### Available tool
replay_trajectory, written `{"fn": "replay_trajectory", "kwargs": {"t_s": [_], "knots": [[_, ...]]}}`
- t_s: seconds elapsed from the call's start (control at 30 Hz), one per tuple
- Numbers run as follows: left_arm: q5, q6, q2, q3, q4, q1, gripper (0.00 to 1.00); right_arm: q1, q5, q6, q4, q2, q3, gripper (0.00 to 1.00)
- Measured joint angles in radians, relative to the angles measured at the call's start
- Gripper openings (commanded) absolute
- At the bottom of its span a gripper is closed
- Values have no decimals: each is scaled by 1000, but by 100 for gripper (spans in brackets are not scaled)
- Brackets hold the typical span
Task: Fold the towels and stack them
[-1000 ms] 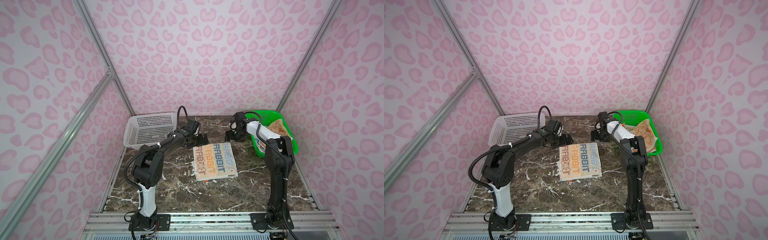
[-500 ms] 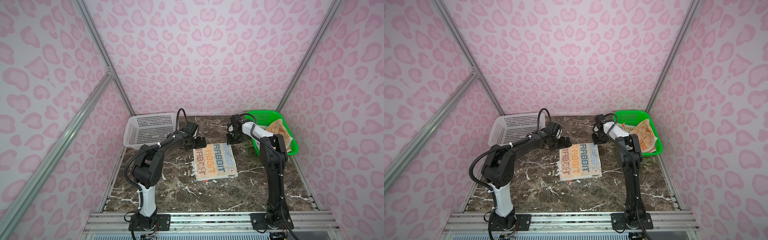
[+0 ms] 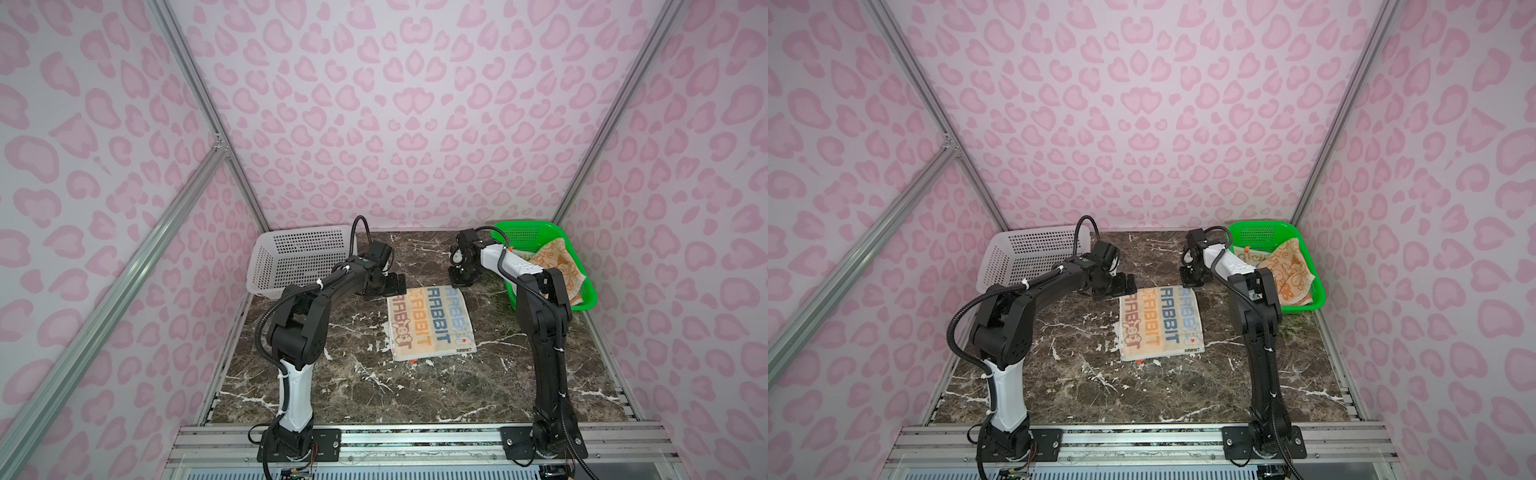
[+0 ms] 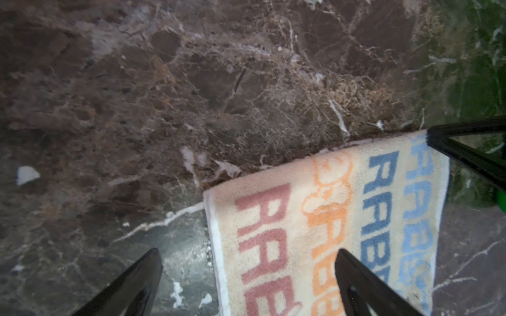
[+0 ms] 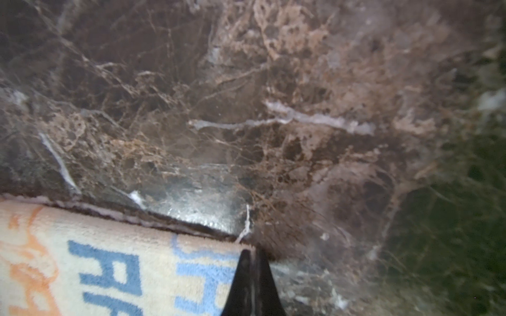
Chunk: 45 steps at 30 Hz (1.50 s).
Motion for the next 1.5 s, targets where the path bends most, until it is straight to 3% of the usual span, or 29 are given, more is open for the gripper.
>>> {"fn": "replay_trajectory", "kwargs": {"t_s": [0.4,0.93,1.5], "knots": [[-52,91,121,123,-63,6,54,0,-8,-2,13,-7,-14,0],[-105,127,165,153,-87,9,46,0,-19,-2,34,-18,-35,0],[-133,146,183,153,-55,-5,7,3,-29,2,30,-33,-52,0]]}}
